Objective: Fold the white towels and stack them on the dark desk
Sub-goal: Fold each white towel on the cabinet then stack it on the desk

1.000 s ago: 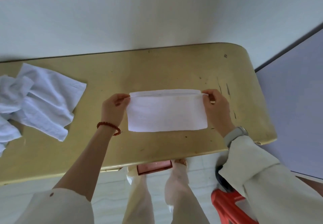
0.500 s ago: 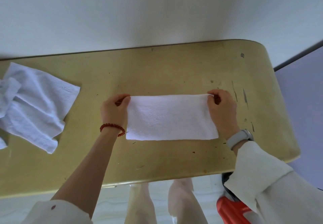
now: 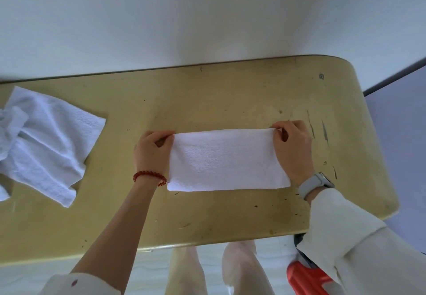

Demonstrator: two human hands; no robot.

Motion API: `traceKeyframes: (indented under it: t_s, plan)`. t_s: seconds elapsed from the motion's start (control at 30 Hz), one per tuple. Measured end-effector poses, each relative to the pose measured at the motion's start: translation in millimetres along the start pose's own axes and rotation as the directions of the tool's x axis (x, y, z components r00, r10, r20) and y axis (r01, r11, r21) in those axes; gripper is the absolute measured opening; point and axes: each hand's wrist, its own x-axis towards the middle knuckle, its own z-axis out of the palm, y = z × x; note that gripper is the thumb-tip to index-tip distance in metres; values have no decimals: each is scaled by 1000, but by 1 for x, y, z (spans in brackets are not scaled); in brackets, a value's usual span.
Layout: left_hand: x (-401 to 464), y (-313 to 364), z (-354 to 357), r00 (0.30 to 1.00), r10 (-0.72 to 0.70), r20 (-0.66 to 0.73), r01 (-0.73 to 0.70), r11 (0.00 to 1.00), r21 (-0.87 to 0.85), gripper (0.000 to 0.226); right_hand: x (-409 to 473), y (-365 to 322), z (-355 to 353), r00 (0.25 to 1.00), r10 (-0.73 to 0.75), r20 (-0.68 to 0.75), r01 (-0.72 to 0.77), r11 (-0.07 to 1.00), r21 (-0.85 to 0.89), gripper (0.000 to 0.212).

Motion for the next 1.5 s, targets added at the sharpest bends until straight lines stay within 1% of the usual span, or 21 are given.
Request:
traceKeyframes:
  t_s: [0.07, 0.13, 0.17, 0.23, 0.3, 0.33, 0.4, 0.47, 0.6, 0.73, 0.93, 1.1, 1.17, 1.2, 1.27, 1.33, 1.4, 1.43, 1.5]
  plan:
    - [-1, 3, 0, 998, 56, 13, -57, 996, 76, 20, -1, -1, 1, 998, -54, -31, 51, 996, -73, 19]
    - [-1, 6, 3, 981, 189, 48, -195, 959, 205, 22, -1, -5, 4, 975, -208, -73, 188, 957, -223, 19]
    - [-1, 8, 6, 961, 267, 80, -278, 926, 254, 22, -2, -9, 7, 953, -294, -70, 263, 921, -288, 22]
    - [-1, 13, 14, 911, 386, 142, -412, 862, 297, 18, -3, -19, 14, 910, -414, 5, 389, 851, -351, 29]
    - [-2, 18, 23, 880, 440, 180, -475, 829, 294, 14, -5, -28, 23, 891, -445, 90, 446, 819, -360, 30]
    - [-3, 20, 27, 872, 452, 187, -489, 822, 291, 12, -5, -30, 27, 888, -445, 116, 455, 816, -356, 26]
    - [-4, 22, 33, 866, 465, 185, -500, 814, 295, 10, -6, -31, 34, 890, -434, 140, 455, 819, -350, 15]
    - [-5, 24, 37, 867, 460, 190, -497, 813, 304, 9, -6, -30, 36, 895, -420, 152, 446, 823, -351, 9]
    - [-6, 29, 39, 875, 439, 205, -483, 820, 306, 5, -1, -32, 37, 901, -370, 226, 428, 841, -330, 9]
    - [-7, 32, 40, 870, 467, 162, -493, 810, 316, 6, 4, -33, 37, 898, -366, 246, 434, 834, -341, 6]
    - [-4, 33, 44, 855, 508, 104, -512, 794, 326, 13, 8, -37, 36, 900, -362, 245, 432, 818, -380, 15]
    - [-2, 34, 51, 856, 508, 100, -503, 772, 388, 15, 11, -36, 42, 900, -377, 220, 435, 810, -393, 16]
    - [-3, 34, 55, 867, 488, 97, -481, 774, 411, 14, 11, -36, 43, 897, -402, 187, 443, 803, -400, 18]
    - [-5, 33, 55, 869, 486, 93, -477, 774, 416, 13, 10, -36, 42, 893, -426, 148, 448, 800, -399, 19]
    - [-10, 32, 53, 842, 535, 68, -510, 749, 424, 14, 3, -36, 36, 873, -482, 70, 468, 790, -396, 23]
    - [-19, 28, 50, 783, 620, 51, -575, 690, 439, 22, -10, -32, 32, 843, -536, 49, 505, 756, -416, 29]
    - [-31, 20, 50, 745, 660, 91, -619, 635, 462, 31, -25, -26, 32, 834, -544, 95, 518, 710, -476, 36]
    - [-37, 14, 51, 748, 652, 126, -620, 619, 482, 35, -32, -24, 34, 844, -517, 141, 508, 688, -519, 39]
    - [-48, 2, 57, 786, 580, 211, -591, 607, 532, 41, -41, -19, 39, 881, -411, 232, 464, 665, -586, 44]
